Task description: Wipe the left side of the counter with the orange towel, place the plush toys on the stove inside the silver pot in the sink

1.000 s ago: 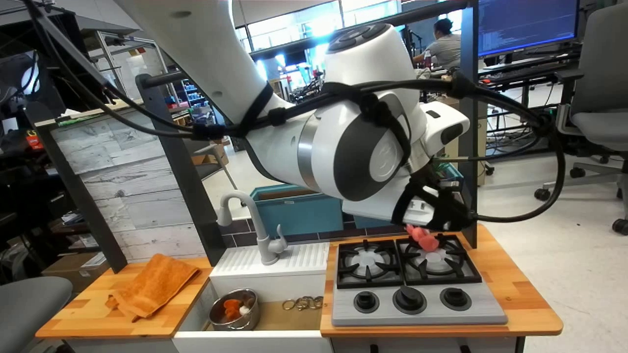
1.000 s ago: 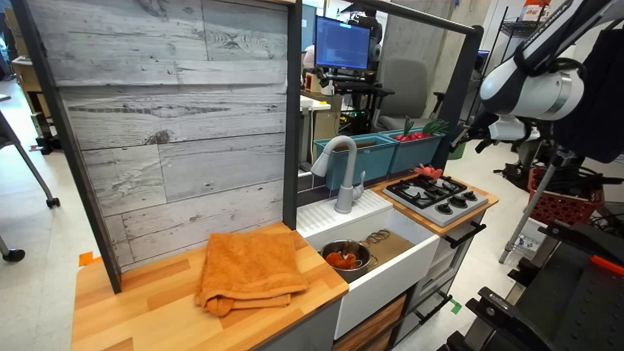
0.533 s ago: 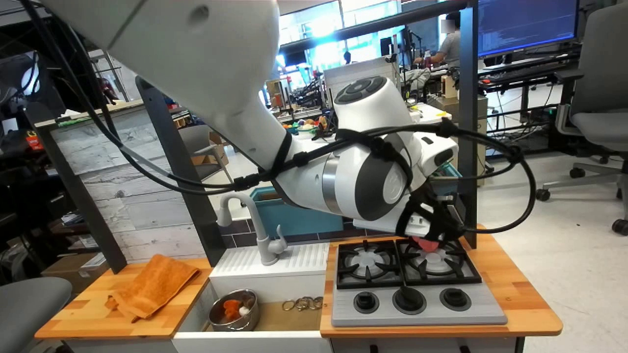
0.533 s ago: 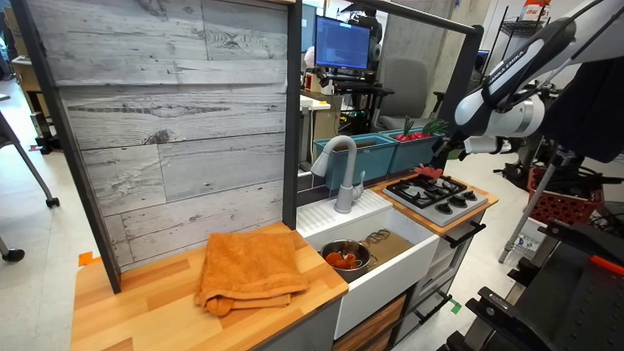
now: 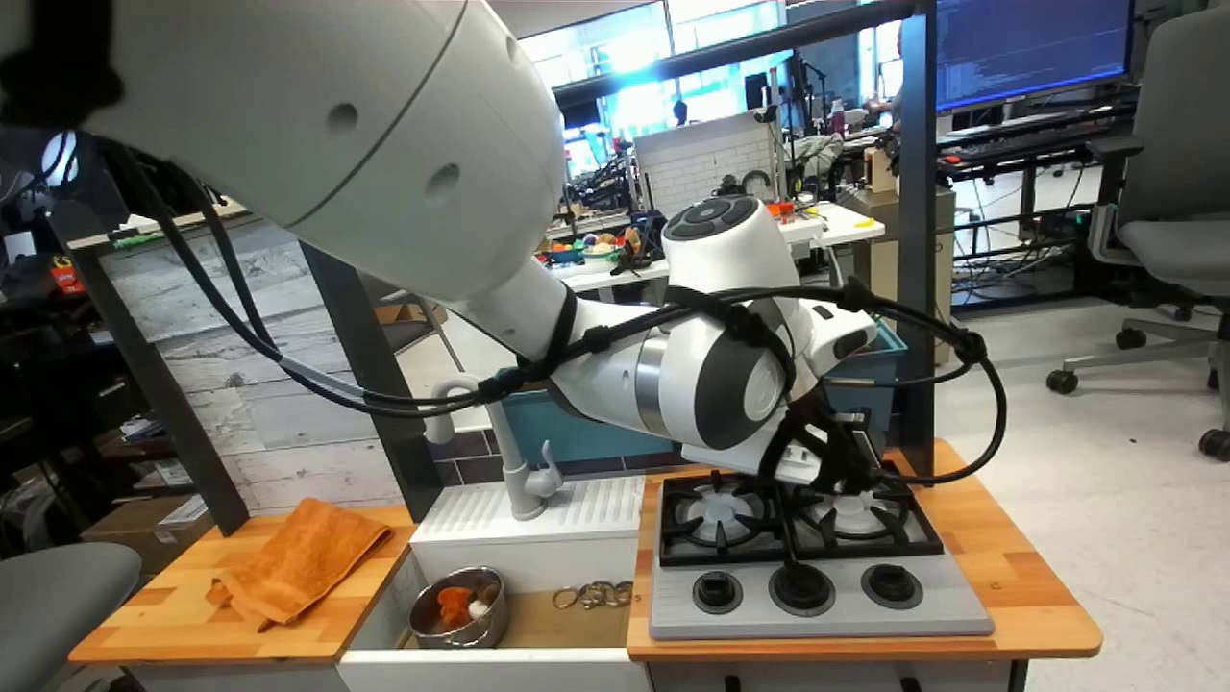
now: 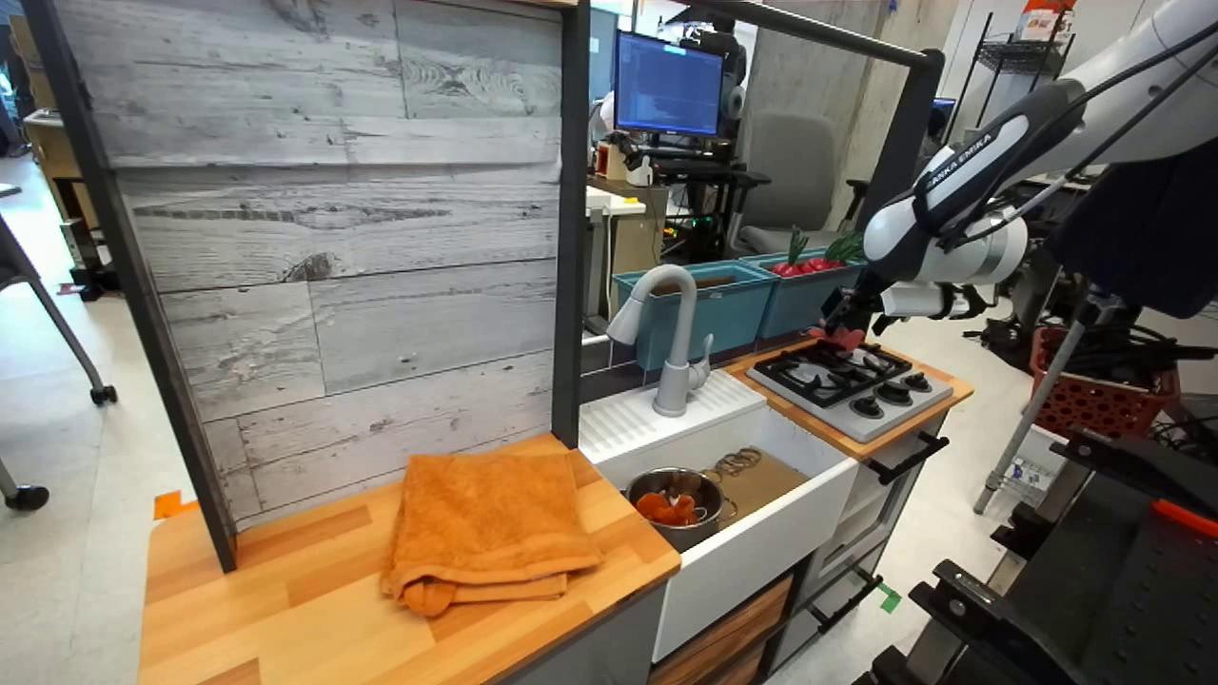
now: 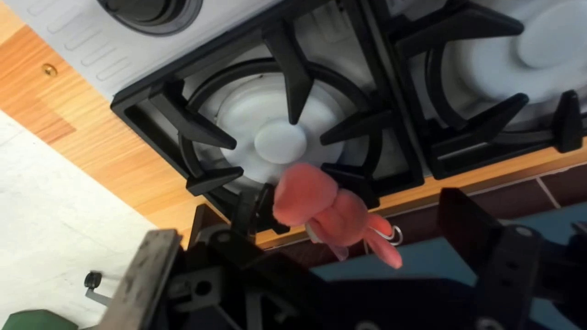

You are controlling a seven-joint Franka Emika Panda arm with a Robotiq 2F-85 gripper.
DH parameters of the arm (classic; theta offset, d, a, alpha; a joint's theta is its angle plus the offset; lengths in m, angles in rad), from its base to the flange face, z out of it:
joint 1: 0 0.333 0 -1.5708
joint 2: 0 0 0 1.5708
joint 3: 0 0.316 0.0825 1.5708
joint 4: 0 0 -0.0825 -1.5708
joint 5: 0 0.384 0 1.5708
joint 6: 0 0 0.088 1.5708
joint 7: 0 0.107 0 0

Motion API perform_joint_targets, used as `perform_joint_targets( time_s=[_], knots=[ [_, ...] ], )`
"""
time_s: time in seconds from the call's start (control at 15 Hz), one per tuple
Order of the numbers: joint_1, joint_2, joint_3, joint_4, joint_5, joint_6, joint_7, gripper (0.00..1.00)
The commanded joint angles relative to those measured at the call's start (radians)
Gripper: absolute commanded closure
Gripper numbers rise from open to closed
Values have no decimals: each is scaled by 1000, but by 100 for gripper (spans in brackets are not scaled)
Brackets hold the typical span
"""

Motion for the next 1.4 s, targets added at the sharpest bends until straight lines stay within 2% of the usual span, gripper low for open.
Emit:
perform_joint_targets(
  time_s=[0.0, 0.33, 0.4, 0.47, 0.67, 0.93, 1.0, 1.13, 1.27, 1.33],
  knots=[
    [13, 46, -41, 73, -15, 18, 39, 0],
    [39, 86, -90, 147, -7, -68, 134, 0],
    [42, 98, -92, 166, -6, -76, 149, 9],
    [46, 110, -93, 186, -4, -88, 167, 26],
    [48, 150, -88, 253, 0, -104, 189, 51],
    [40, 198, -97, 334, -3, -111, 220, 80],
    [40, 140, -89, 247, -8, -81, 220, 88],
    [33, 137, -82, 245, -4, -85, 225, 100],
    [19, 142, -48, 262, 1, -125, 194, 100],
    [19, 102, -22, 193, 6, -116, 151, 100]
  ],
)
